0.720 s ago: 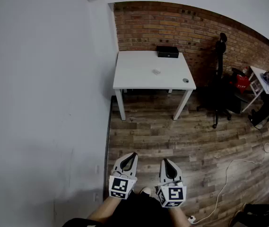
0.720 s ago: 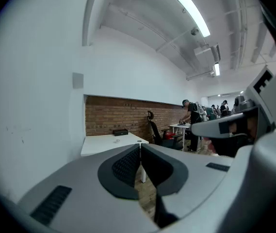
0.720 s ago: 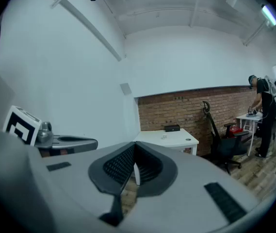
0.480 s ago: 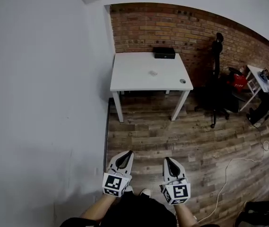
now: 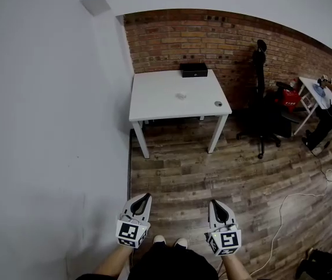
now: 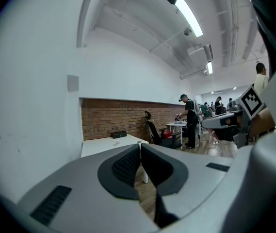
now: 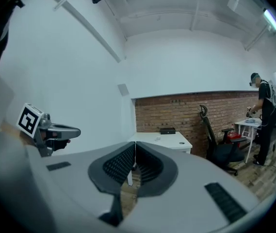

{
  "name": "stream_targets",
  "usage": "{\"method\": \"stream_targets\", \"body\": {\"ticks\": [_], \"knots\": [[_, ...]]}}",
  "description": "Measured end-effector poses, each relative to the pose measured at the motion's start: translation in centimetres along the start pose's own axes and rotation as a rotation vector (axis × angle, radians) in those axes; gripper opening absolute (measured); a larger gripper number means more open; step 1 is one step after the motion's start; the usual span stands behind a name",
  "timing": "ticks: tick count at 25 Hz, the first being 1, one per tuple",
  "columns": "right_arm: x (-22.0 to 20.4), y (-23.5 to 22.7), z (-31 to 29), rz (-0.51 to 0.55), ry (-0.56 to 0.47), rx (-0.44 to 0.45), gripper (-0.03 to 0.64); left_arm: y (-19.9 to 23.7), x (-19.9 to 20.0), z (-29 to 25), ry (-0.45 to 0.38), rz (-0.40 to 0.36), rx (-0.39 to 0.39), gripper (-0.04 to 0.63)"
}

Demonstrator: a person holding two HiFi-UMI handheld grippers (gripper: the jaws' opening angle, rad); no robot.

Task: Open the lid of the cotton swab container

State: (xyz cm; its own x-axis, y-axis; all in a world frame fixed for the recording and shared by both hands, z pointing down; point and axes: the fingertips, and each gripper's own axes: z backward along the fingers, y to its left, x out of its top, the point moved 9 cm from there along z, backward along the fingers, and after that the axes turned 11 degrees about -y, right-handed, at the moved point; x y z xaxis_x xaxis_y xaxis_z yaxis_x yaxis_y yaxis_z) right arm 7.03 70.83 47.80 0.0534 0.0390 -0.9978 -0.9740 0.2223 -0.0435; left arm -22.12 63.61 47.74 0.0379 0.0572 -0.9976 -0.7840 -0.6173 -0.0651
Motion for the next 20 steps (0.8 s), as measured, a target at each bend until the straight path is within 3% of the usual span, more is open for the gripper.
{"method": "stream_targets", "body": {"ticks": [11,20], "knots": [[0.5,-2.0,-2.3,-0.03,-0.01,0.028,0.021,0.1,1.3,-2.5,-0.034,0.007,0.017,0.02],[-1.3,-2.9,-6.9,-0.042,0.04,0.043,0.021,2.4,0.5,-8.5,-0.032,0.002,0.006,0.02]]}}
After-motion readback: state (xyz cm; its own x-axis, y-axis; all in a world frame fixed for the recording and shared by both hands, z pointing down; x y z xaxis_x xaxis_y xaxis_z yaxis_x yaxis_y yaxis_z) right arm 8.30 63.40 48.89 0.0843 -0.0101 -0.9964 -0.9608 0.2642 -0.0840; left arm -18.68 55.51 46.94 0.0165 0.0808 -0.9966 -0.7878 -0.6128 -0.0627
